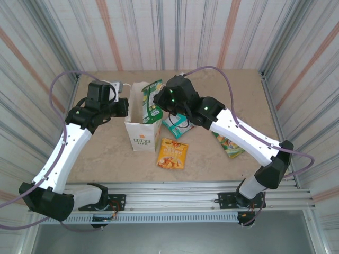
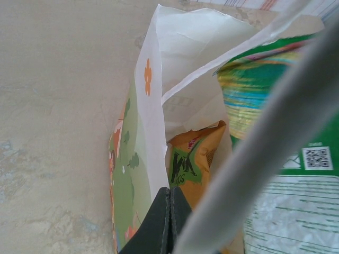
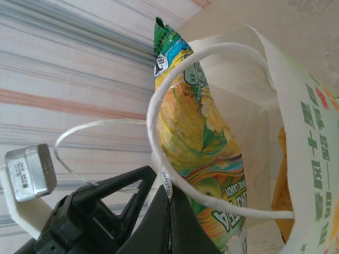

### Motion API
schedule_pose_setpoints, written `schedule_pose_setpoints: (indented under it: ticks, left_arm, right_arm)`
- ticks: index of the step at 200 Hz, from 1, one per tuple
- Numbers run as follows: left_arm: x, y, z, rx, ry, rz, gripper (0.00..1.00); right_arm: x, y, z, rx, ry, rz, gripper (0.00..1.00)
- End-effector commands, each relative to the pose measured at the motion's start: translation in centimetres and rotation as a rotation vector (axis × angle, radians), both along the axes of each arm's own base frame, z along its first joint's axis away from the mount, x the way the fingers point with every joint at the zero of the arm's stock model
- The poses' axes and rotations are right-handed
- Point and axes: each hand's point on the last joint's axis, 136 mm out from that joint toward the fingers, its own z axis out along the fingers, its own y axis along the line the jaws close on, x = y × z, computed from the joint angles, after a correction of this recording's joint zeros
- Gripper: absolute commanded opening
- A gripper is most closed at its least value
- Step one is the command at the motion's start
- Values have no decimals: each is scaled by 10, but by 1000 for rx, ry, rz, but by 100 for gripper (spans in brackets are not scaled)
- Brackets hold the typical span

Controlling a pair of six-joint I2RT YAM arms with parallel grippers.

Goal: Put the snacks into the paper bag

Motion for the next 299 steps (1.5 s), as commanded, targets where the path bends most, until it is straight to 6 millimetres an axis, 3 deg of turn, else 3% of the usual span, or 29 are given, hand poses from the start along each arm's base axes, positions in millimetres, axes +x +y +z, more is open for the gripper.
schedule_pose_setpoints:
  ticks: [1,24,68,105,143,183,216,299]
  left_arm:
    - [1,-2,2,-21,-4,-8,3]
    - [2,-3,2,-23,-3,-10,3]
    - [2,-3,4,-23,-7,-10,3]
    - [2,-3,3,-18,-6,-17,3]
    - [0,-2,0,-9,5,-16,3]
    - [0,1,-2,2,8,-4,3]
    - [1,1,-2,3,9,-4,3]
    - [3,0,-8,13,30,-9,3]
  right_arm:
    - [4,5,0,32,4,-32,0]
    - [8,12,-4,35,9,-26,0]
    - [8,18,-3,20,12,11,30]
    - [3,7,17,20,-38,15,33]
    - [-7,-24,36,-71,-154,22,33]
    - [-19,-69,41,-185,-227,10,35]
    - [-17,-114,21,-220,-136,-27,35]
    - [-26,-226,-74,-300,188,-166,41]
